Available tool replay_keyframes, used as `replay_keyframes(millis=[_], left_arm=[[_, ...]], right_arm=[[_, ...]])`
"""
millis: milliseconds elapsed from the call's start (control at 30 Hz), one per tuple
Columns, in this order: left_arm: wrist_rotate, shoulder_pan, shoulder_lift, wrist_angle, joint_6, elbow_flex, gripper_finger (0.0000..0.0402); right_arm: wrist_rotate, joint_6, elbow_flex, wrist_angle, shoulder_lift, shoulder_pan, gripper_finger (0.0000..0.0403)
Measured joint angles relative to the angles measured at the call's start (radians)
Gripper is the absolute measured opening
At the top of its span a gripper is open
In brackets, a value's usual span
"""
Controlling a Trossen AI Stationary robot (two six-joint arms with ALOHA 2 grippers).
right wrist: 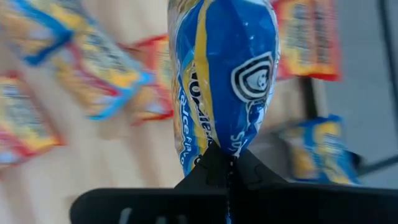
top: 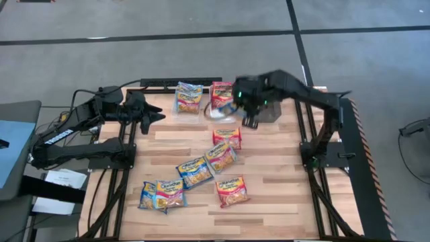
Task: Sort Maruchan noodles
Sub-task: Put the blue bag into the black bin
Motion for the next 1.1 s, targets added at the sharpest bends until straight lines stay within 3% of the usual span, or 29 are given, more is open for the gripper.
replay_keyframes(millis=[467,600,867,1100], left_arm=[[-0.129,0.000,0.000,0.002,0.020,0.000,0.0194],[-0.160,0.000,0.000,0.002,0.011,0.000,0.0194],[-0.232,0.000,0.000,0.001,-0.005,0.000,0.0194],[-0.265,0.000,0.000,0.001,-0.007,0.000,0.0194]], right_arm=[[0.049,-0.448,-0.002,0.000,-0.001,-0.432,0.0005],[0.055,-0.476,-0.012,0.002,0.013,-0.512,0.0005],[0.117,-0.563,-0.141,0.002,0.011,-0.624,0.0006],[0.130,-0.599,-0.295,0.031,0.011,-0.632,0.0008]])
